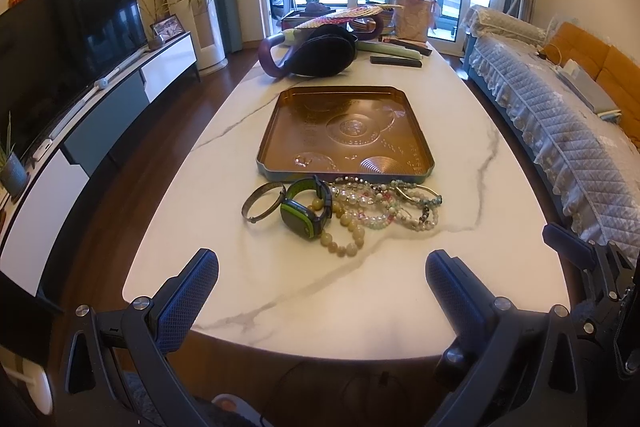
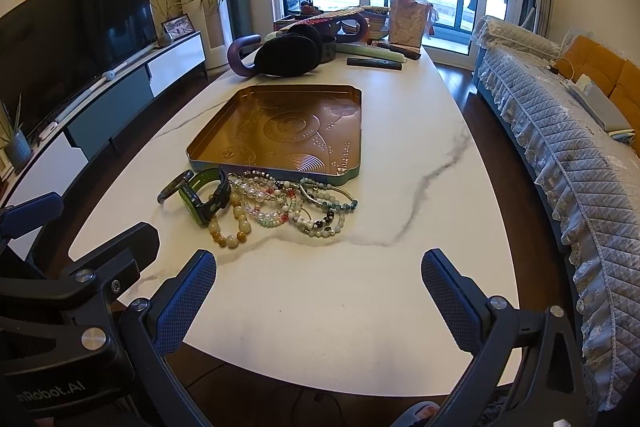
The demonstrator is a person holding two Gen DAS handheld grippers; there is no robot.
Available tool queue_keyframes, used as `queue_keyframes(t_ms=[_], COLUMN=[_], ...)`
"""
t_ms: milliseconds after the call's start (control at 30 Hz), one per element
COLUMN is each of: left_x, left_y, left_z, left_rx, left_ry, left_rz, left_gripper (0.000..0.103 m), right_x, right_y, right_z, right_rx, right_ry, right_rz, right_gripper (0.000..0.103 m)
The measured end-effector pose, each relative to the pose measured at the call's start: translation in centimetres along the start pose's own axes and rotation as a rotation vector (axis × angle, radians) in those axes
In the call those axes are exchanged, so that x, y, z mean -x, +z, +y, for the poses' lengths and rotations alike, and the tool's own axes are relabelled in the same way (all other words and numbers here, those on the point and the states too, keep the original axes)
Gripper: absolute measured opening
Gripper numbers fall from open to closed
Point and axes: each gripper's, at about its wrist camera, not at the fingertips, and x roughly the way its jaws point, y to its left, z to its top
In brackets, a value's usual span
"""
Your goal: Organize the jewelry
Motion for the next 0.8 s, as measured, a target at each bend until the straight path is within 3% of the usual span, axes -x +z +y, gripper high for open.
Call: queue_keyframes(t_ms=[800], left_x=[-0.08], left_y=[-0.22], left_z=[0.01], left_rx=[0.002], left_ry=[-0.002], left_rz=[0.006], left_gripper=[0.103], right_x=[-0.05], right_y=[0.06], right_z=[0.15], right_rx=[-0.001], right_ry=[0.0], right_rz=[0.008], right_gripper=[0.102])
